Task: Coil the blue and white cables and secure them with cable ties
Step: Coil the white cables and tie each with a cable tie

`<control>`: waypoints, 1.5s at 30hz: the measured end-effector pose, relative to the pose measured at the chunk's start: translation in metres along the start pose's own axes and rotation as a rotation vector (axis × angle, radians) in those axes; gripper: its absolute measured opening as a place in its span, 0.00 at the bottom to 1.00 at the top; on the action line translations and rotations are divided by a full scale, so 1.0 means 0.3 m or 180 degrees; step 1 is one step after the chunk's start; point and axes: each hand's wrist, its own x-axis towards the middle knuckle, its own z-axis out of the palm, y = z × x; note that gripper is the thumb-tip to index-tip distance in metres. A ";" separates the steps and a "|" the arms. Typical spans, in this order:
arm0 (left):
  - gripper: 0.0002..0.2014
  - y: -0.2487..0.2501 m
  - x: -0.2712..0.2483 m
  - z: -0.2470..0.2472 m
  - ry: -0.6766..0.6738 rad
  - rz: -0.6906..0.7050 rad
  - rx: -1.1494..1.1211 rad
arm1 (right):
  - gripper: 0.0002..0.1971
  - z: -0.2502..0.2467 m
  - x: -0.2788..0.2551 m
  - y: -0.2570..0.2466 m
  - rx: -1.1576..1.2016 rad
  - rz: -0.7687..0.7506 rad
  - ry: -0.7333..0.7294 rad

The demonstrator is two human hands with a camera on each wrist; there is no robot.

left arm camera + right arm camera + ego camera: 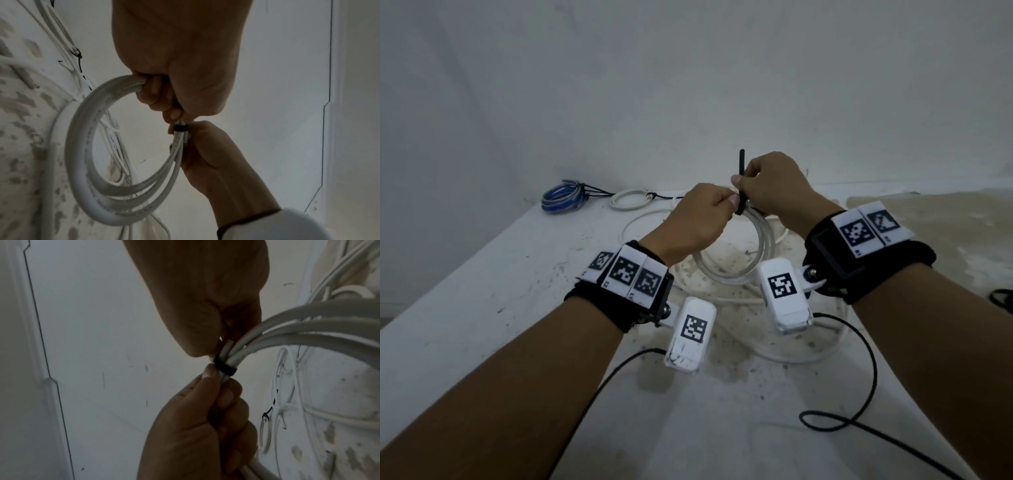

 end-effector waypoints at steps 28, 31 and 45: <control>0.11 0.134 -0.034 0.018 -0.0116 -0.0633 -0.1405 | 0.12 -0.103 -0.032 -0.019 -0.0129 -0.0454 0.0300; 0.11 0.133 -0.026 0.015 -0.0280 -0.0559 -0.1257 | 0.11 -0.101 -0.030 -0.003 0.0217 -0.0195 0.0104; 0.19 0.073 -0.024 0.076 -0.0040 0.0022 0.0159 | 0.08 -0.026 0.004 0.077 0.1303 0.1002 -0.0363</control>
